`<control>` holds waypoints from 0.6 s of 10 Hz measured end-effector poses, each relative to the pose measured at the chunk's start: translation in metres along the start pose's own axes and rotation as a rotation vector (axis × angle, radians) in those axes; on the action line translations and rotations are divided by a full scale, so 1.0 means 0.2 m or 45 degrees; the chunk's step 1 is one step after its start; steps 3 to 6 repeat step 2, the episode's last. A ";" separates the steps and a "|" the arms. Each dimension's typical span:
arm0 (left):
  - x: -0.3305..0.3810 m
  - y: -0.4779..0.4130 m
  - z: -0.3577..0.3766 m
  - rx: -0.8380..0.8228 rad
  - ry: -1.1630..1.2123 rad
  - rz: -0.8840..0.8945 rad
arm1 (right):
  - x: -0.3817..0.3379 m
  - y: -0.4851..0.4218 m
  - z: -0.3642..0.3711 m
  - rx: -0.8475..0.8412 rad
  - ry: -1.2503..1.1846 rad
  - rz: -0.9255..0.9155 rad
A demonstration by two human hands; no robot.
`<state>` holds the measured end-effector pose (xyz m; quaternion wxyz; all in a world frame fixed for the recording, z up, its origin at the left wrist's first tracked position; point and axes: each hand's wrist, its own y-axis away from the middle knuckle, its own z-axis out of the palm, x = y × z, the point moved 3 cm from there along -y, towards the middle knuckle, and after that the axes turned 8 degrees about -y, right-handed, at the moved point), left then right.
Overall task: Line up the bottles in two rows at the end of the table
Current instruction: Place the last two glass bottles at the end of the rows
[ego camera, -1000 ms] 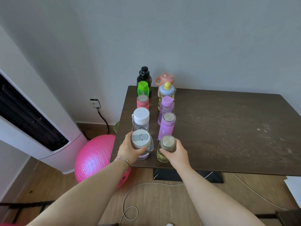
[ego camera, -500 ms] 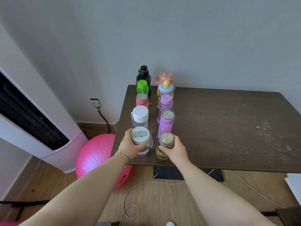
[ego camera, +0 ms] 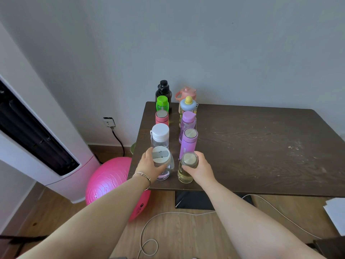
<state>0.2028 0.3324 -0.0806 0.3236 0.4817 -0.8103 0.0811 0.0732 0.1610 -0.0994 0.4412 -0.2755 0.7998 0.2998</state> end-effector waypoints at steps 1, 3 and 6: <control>0.04 -0.01 -0.04 0.013 -0.072 0.060 | -0.05 0.01 -0.03 0.015 0.019 -0.019; 0.10 -0.02 -0.09 0.041 -0.209 0.154 | -0.12 0.02 -0.09 0.052 0.030 -0.046; 0.10 -0.02 -0.09 0.041 -0.209 0.154 | -0.12 0.02 -0.09 0.052 0.030 -0.046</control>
